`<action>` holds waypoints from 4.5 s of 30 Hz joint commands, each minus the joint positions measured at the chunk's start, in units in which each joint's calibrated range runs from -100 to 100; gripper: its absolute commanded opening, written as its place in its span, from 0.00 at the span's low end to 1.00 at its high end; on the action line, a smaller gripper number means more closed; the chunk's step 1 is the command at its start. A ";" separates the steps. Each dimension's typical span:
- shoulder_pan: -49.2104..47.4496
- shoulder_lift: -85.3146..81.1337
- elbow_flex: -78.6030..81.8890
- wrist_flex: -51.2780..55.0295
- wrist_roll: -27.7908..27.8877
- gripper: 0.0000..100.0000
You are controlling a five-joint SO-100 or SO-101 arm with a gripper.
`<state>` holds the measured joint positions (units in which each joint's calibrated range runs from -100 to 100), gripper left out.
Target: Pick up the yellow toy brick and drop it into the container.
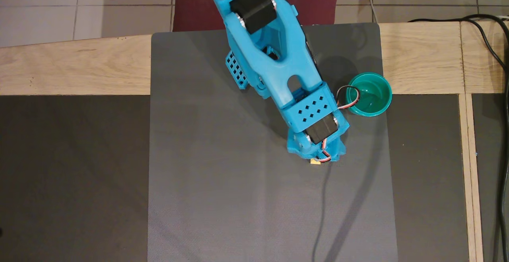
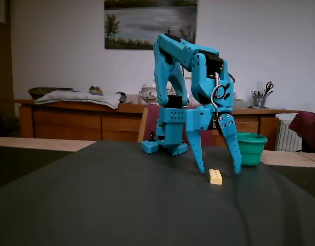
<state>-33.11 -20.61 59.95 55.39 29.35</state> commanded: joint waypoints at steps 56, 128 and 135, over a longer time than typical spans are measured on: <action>-34.01 -8.73 -31.70 35.73 -17.43 0.00; 31.06 -74.75 18.39 13.87 -25.74 0.00; 31.52 -78.46 32.92 4.63 -25.53 0.00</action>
<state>-2.08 -98.73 90.30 63.13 3.70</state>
